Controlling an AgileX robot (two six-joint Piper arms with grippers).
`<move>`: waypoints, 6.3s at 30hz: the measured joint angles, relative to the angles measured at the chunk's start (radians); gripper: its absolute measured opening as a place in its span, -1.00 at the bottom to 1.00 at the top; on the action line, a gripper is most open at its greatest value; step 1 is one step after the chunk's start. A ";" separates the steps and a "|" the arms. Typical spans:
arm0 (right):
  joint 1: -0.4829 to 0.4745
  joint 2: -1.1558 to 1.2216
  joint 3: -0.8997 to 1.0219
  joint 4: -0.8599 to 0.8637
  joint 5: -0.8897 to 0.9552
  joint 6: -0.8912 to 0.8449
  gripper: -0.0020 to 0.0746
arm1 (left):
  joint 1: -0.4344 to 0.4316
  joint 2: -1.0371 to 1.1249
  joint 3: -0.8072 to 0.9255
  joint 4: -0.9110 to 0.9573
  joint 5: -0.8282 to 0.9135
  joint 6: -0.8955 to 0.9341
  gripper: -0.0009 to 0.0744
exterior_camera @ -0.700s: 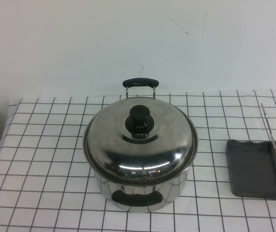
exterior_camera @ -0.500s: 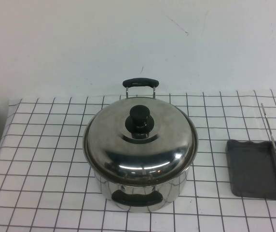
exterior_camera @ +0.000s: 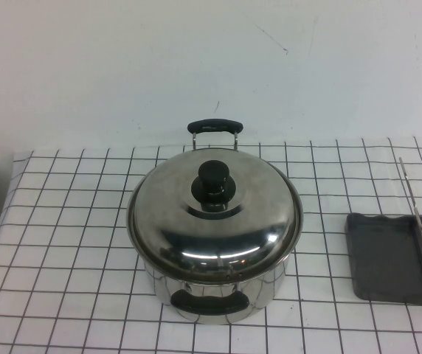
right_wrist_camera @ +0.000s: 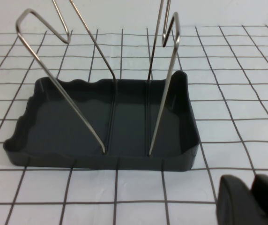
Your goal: Put pot lid on rack
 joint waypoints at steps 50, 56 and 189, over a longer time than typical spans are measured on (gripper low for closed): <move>0.000 0.000 0.000 0.000 0.000 0.000 -0.76 | 0.000 0.000 0.000 0.000 0.000 0.000 -0.98; 0.000 0.000 0.000 0.000 0.000 0.000 -0.76 | 0.000 0.000 0.000 -0.040 -0.011 -0.029 -0.98; 0.000 0.000 0.000 0.002 0.000 0.000 -0.76 | -0.543 1.383 -0.808 0.240 -1.130 -0.566 -0.12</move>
